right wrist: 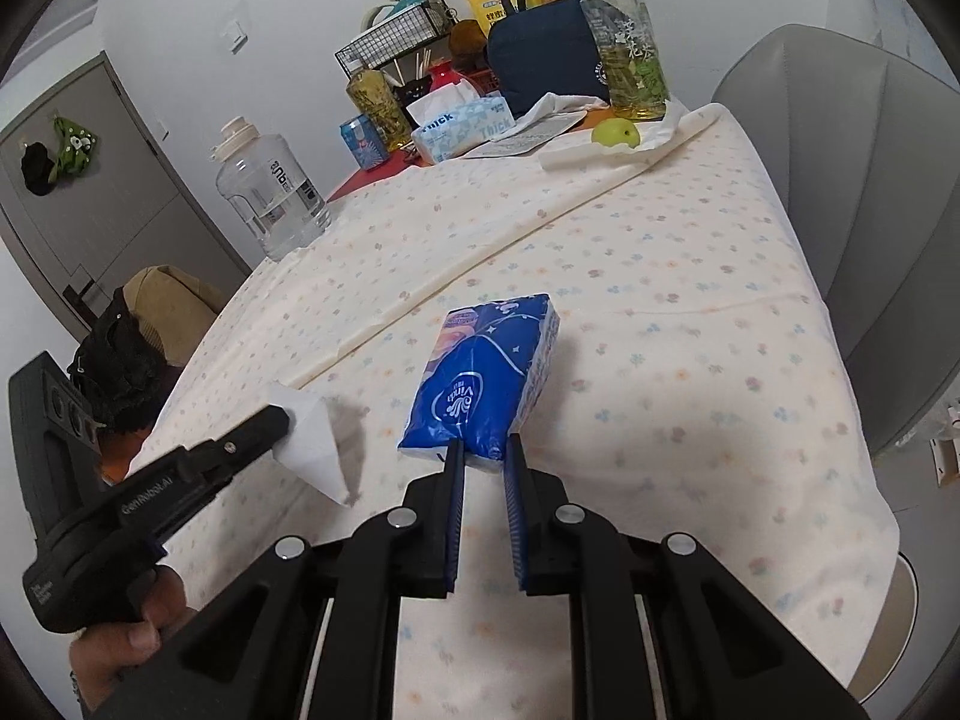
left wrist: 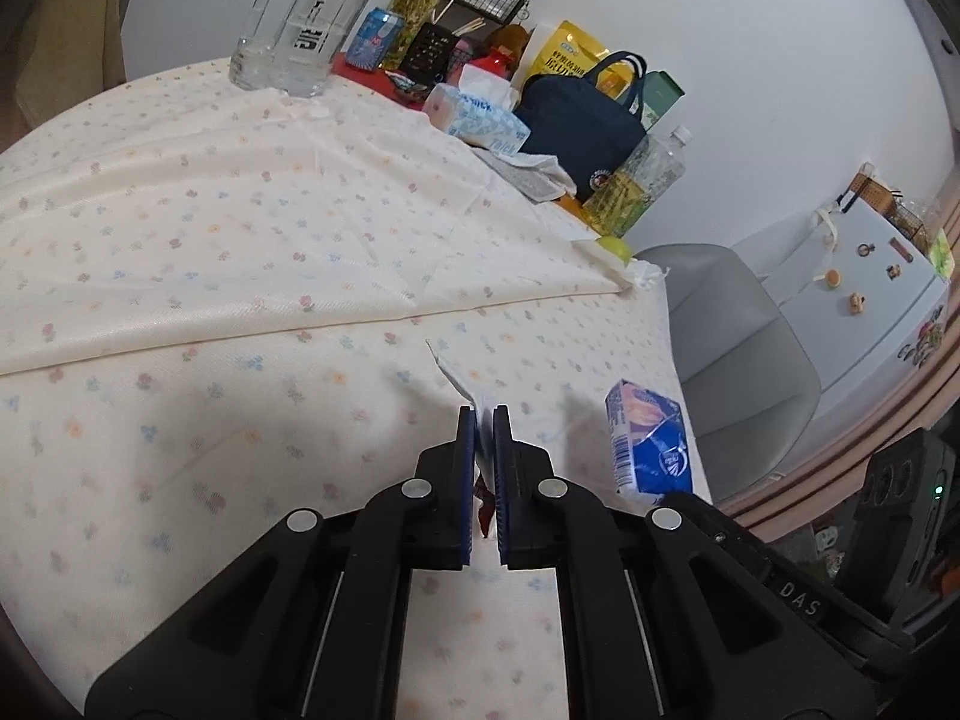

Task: Collect trash
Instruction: 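Carry the white paper and blue tissue pack over the trash bin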

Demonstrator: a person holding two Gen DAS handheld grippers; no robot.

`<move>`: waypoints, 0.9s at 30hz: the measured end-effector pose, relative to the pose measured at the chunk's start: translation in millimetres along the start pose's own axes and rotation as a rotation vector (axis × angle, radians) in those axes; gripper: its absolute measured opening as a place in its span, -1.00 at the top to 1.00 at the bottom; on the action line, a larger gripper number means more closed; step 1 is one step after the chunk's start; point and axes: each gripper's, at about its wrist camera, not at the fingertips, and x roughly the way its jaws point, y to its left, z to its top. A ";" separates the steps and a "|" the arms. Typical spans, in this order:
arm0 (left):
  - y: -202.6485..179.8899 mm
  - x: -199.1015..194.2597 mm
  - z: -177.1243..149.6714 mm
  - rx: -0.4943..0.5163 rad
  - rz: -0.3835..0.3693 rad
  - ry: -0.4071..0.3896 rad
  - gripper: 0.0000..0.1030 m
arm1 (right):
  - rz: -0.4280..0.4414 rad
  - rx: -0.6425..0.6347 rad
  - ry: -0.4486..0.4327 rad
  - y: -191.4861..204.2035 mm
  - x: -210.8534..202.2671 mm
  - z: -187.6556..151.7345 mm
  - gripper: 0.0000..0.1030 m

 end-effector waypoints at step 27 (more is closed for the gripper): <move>-132.7 -24.1 -48.1 0.234 -0.101 0.030 0.88 | -0.096 0.132 -0.159 -105.3 -133.6 -39.4 0.73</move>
